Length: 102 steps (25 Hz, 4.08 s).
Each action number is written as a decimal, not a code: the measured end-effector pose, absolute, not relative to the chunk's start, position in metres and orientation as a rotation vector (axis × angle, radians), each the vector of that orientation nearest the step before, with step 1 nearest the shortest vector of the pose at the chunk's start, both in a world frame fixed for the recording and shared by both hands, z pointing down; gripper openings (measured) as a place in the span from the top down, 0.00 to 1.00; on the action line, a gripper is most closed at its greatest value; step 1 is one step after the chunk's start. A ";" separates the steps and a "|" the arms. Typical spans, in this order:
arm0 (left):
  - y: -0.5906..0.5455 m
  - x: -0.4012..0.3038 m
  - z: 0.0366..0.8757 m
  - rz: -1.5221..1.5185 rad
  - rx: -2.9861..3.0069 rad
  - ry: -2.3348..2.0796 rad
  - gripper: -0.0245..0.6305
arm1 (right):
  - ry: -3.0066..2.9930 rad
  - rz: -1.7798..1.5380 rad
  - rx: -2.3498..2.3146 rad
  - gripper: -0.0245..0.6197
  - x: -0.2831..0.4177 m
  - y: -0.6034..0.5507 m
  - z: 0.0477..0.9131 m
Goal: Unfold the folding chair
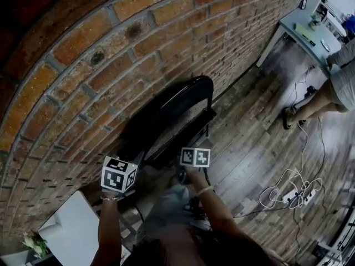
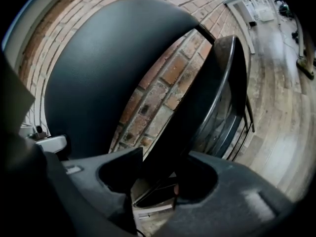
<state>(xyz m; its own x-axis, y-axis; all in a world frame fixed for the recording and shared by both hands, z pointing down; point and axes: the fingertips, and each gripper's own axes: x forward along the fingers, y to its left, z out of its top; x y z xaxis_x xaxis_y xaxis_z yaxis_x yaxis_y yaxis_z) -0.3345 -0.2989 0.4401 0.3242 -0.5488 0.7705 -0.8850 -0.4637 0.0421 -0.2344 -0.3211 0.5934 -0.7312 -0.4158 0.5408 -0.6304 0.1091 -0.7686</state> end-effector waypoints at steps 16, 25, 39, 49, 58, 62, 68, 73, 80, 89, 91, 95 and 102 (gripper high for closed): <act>-0.272 -0.309 0.441 0.952 2.141 -1.237 0.72 | -2.146 1.745 1.027 0.66 -0.198 -0.281 0.599; -0.268 -0.306 0.447 0.936 2.140 -1.222 0.72 | -2.104 1.823 1.013 0.65 -0.166 -0.247 0.612; -0.258 -0.296 0.453 0.923 2.131 -1.213 0.71 | -2.072 1.886 0.995 0.64 -0.134 -0.213 0.628; -0.251 -0.290 0.458 0.912 2.124 -1.208 0.71 | -2.037 1.939 0.981 0.63 -0.112 -0.190 0.642; -0.249 -0.289 0.464 0.901 2.113 -1.220 0.71 | -2.008 1.994 0.987 0.63 -0.095 -0.172 0.657; -0.249 -0.288 0.467 0.894 2.114 -1.226 0.71 | -2.000 2.014 0.987 0.63 -0.088 -0.166 0.664; -0.248 -0.288 0.471 0.887 2.113 -1.221 0.71 | -1.998 2.037 0.978 0.63 -0.079 -0.156 0.673; -0.248 -0.288 0.475 0.880 2.106 -1.217 0.70 | -1.995 2.050 0.975 0.63 -0.071 -0.148 0.681; -0.250 -0.290 0.480 0.873 2.093 -1.217 0.70 | -1.994 2.067 0.952 0.63 -0.063 -0.138 0.691; -0.251 -0.293 0.487 0.861 2.085 -1.229 0.70 | -2.021 2.084 0.912 0.63 -0.053 -0.126 0.703; -0.251 -0.292 0.487 0.859 2.083 -1.234 0.70 | -2.019 2.087 0.912 0.63 -0.051 -0.124 0.706; -0.247 -0.288 0.490 0.857 2.084 -1.234 0.70 | -2.021 2.088 0.907 0.63 -0.045 -0.118 0.711; -0.243 -0.284 0.493 0.842 2.092 -1.238 0.70 | -2.027 2.097 0.882 0.63 -0.037 -0.109 0.720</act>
<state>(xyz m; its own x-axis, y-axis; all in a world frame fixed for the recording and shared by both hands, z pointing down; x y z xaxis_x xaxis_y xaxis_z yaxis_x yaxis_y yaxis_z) -0.2842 -0.2426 0.4931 0.3760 -0.5449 0.7494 -0.8974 -0.4156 0.1480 -0.0373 -0.1094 0.7198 -0.8281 -0.3193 0.4608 -0.4496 -0.1127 -0.8861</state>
